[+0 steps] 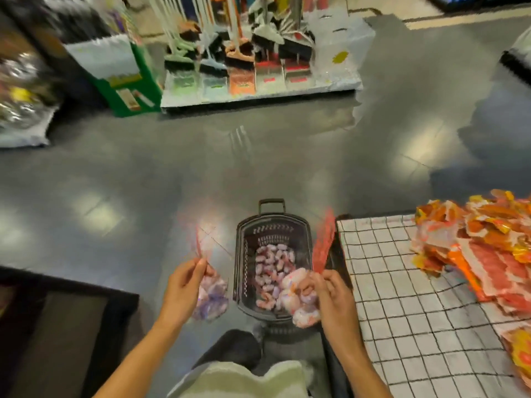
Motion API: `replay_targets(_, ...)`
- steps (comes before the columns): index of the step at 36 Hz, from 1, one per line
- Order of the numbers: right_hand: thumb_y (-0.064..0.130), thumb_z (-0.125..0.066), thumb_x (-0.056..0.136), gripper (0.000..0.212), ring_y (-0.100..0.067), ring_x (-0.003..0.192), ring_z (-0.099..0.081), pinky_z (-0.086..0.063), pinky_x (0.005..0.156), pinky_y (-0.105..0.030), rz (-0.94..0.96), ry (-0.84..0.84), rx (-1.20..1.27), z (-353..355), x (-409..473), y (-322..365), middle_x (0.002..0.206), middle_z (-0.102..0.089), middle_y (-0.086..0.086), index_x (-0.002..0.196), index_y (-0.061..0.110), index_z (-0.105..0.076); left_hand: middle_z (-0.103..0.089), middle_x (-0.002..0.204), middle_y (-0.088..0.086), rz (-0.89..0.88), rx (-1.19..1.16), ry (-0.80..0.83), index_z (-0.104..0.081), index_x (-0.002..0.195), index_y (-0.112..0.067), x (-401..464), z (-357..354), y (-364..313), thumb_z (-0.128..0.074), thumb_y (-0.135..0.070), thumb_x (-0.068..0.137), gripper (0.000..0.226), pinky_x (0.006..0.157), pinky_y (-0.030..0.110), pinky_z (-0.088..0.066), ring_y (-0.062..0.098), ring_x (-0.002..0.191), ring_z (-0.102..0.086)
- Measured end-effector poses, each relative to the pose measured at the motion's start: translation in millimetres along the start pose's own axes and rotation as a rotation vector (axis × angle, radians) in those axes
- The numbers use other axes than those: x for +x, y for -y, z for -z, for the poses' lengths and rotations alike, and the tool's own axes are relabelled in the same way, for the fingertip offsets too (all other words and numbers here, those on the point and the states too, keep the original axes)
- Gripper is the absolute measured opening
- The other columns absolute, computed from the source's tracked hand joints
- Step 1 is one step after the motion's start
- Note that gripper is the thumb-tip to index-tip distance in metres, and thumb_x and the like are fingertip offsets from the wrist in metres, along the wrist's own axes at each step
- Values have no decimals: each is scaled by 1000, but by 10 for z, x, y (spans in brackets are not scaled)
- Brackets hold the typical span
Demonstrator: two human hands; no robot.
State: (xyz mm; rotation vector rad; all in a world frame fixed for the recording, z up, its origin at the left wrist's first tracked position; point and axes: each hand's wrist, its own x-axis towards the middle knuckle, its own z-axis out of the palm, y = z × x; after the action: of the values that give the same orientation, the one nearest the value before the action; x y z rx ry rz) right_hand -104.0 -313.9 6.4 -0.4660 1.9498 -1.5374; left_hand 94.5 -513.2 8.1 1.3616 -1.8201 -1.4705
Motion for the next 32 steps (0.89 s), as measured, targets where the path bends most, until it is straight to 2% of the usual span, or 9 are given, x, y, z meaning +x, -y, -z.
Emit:
replay_targets(4,28,-57,102,21,-14,75,-69,-52,69,-27,-81,74,-60,-241,91,-161,80,-73,1,88,15,-66,-72,85,15,57,-14,-69,-69,80,-1,-37,178,221,-51,-10,102,30,76,16,-48,22,80,-65)
replay_targets(8,30,-57,102,21,-19,83,-72,-55,78,-39,-164,124,-152,-414,217,-372,86,-75,-2,90,17,-67,-73,84,10,130,-74,-91,-70,88,1,56,198,435,-50,-11,102,27,74,16,-50,21,80,-66)
replay_targets(12,15,-60,100,19,-15,82,-72,-51,69,-14,-239,106,-166,-586,363,-534,84,-74,2,87,7,-71,-75,83,-6,236,-113,-54,-72,91,-11,268,113,600,-50,-17,103,25,64,5,-48,-3,71,-68)
replay_targets(15,18,-61,100,22,-14,84,-73,-51,69,-12,-317,86,-177,-728,487,-663,86,-76,-1,84,13,-74,-72,80,-8,294,-158,-35,-72,90,-11,515,6,722,-51,-15,103,25,58,3,-46,-11,65,-65)
replay_targets(20,12,-63,98,22,-17,98,-72,-54,85,-35,-414,33,-180,-867,775,-1059,99,-74,-2,87,25,-78,-75,85,-2,392,-143,-2,-74,94,-7,976,-263,1083,-50,-16,104,27,63,2,-44,-13,69,-64)
replay_targets(23,8,-64,96,13,-36,93,-68,-53,83,-45,-556,41,-86,-953,1058,-1370,99,-71,-22,94,-1,-73,-72,71,-12,454,-150,14,-71,91,-1,1256,-538,1343,-50,-9,104,26,54,3,-43,-12,62,-63)
replay_targets(25,10,-59,96,18,-32,89,-69,-55,77,-37,-605,53,-77,-1030,1254,-1619,97,-73,-18,100,-4,-71,-71,76,-2,475,-138,40,-70,89,3,1436,-768,1567,-50,-6,103,26,55,4,-44,-9,62,-64)
replay_targets(27,16,-64,97,18,-22,83,-73,-54,69,-28,-629,-23,-144,-1109,1448,-1918,85,-78,2,85,21,-77,-72,84,2,501,-91,63,-75,87,-5,1621,-1022,1872,-52,-9,102,28,59,2,-42,-5,67,-64)
replay_targets(32,15,-62,99,20,-30,84,-67,-49,76,-32,-584,-45,-302,-1307,1946,-2944,84,-73,-12,80,12,-67,-73,103,22,636,-124,114,-72,90,-4,1966,-1603,2857,-52,-6,102,24,73,9,-50,3,75,-68)
